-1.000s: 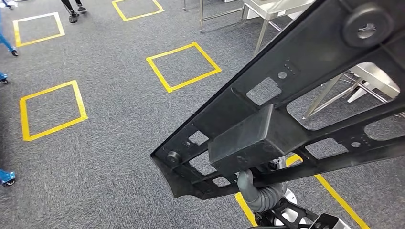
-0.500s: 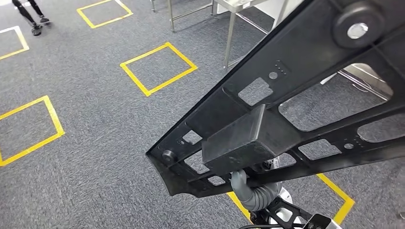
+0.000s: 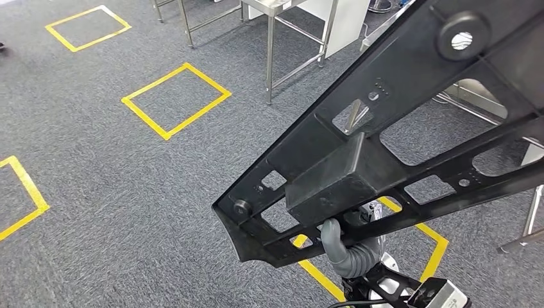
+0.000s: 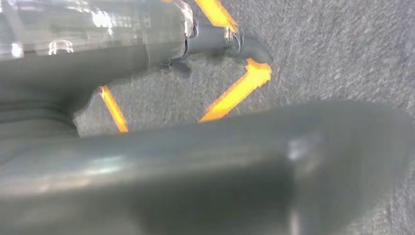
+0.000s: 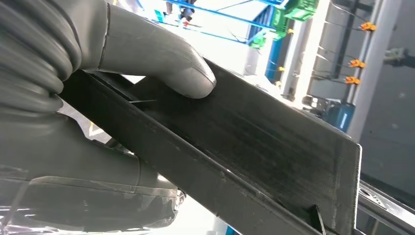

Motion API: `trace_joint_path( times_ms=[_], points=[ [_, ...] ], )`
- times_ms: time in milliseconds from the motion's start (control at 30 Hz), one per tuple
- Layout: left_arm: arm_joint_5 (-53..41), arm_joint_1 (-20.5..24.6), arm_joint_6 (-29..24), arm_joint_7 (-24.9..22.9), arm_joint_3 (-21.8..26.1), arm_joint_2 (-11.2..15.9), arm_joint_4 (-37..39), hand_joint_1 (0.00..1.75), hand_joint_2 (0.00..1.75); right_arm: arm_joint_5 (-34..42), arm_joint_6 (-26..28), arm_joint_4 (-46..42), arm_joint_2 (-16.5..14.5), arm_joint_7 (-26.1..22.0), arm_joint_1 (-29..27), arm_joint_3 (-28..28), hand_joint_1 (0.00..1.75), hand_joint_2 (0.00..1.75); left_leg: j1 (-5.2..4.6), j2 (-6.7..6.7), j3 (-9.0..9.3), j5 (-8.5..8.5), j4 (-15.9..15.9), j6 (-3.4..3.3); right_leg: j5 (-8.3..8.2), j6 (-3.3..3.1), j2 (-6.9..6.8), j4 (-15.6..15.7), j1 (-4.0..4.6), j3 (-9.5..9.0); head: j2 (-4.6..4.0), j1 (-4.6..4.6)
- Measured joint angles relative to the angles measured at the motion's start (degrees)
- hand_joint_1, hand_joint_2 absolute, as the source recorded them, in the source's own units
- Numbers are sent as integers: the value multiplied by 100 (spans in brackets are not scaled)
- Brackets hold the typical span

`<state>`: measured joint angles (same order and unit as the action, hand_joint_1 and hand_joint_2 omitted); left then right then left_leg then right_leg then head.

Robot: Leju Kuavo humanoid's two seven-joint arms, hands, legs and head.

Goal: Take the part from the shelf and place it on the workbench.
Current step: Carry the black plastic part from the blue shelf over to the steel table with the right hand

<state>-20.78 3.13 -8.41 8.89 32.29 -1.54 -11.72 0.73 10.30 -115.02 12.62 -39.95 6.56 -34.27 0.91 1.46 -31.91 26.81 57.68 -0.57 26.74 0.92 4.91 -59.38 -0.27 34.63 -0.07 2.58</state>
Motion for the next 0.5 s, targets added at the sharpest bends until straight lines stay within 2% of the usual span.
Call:
trace_joint_path(
  times_ms=[33, 67, 100, 133, 167, 200, 233, 300, 333, 367, 400, 433, 467, 500],
  points=[
    [4, -1, -2, 7, 12, -6, 0, 0, 0, 19, -22, 4, 29, 0, 15, 0, 175, 175, 4, -58, 5, -14, -23, -35, 130, 23, -141, -213, 2, 101, 0, 0],
    [7, -6, -7, 14, 25, -10, 0, 0, 0, 34, -45, 14, 50, 0, 29, 0, 175, 175, -2, -118, 7, -15, -29, -56, 307, 40, -296, -541, -1, 257, 0, 0],
    [9, -17, -13, 18, 38, -11, 0, 0, 0, 49, -67, 28, 67, 0, 42, 1, 175, 175, -11, -180, 4, -11, -29, -69, 492, 58, -383, -940, -7, 452, 0, 0],
    [11, -28, -21, 19, 48, -14, 0, 0, 0, 63, -89, 48, 80, 1, 46, 1, 175, 175, -20, -245, 2, -5, -28, -74, 619, 72, -418, -1294, -17, 629, 0, 0],
    [14, -36, -30, 21, 55, -17, 0, 0, 0, 79, -107, 69, 94, 1, 46, 2, 175, 175, -26, -312, 2, 1, -27, -76, 652, 79, -433, -1493, -25, 732, 0, 0],
    [18, -40, -37, 22, 58, -24, 0, 0, 0, 99, -121, 89, 108, 1, 46, 5, 175, 175, -29, -375, 5, 8, -26, -73, 574, 79, -447, -1466, -29, 720, 0, 0],
    [21, -39, -43, 24, 62, -31, 0, 0, 0, 119, -129, 105, 123, 1, 46, 12, 175, 175, -31, -432, 14, 16, -25, -66, 407, 71, -480, -1205, -31, 586, 0, 0],
    [21, -35, -48, 32, 67, -47, 0, 0, 0, 149, -152, 121, 157, 0, 48, 42, 175, 175, -44, -526, 47, 43, -22, -34, 64, 22, -693, -369, 3, 139, 0, 0],
    [19, -36, -49, 40, 69, -54, 0, 0, 0, 158, -167, 123, 173, 0, 48, 62, 175, 175, -53, -567, 63, 59, -20, -10, -24, -12, -795, -63, 31, -20, 0, 0],
    [14, -36, -48, 50, 72, -60, 0, 0, 0, 165, -187, 123, 187, 0, 47, 84, 175, 175, -61, -609, 76, 73, -18, 19, -50, -44, -861, 105, 58, -98, 1, 0],
    [9, -37, -45, 59, 74, -64, 0, 0, 0, 174, -205, 123, 203, 0, 40, 110, 175, 175, -66, -656, 88, 84, -22, 50, -32, -75, -861, 139, 82, -99, 1, 0],
    [0, -34, -38, 66, 75, -69, 0, 0, 0, 182, -219, 121, 220, 0, 33, 139, 175, 175, -68, -711, 105, 93, -30, 84, -45, -103, -791, 151, 81, -92, 1, 0],
    [-9, -29, -28, 71, 75, -71, 0, 0, 0, 191, -228, 119, 236, 0, 21, 168, 175, 175, -60, -712, 116, 116, -19, 118, -59, -134, -731, 171, 68, -100, 1, 0],
    [-17, -24, -17, 73, 76, -73, 0, 0, 0, 197, -232, 115, 251, -1, 15, 193, 175, 175, -53, -640, 101, 175, 47, 147, -76, -169, -671, 196, 49, -116, 1, 0]
  ],
)
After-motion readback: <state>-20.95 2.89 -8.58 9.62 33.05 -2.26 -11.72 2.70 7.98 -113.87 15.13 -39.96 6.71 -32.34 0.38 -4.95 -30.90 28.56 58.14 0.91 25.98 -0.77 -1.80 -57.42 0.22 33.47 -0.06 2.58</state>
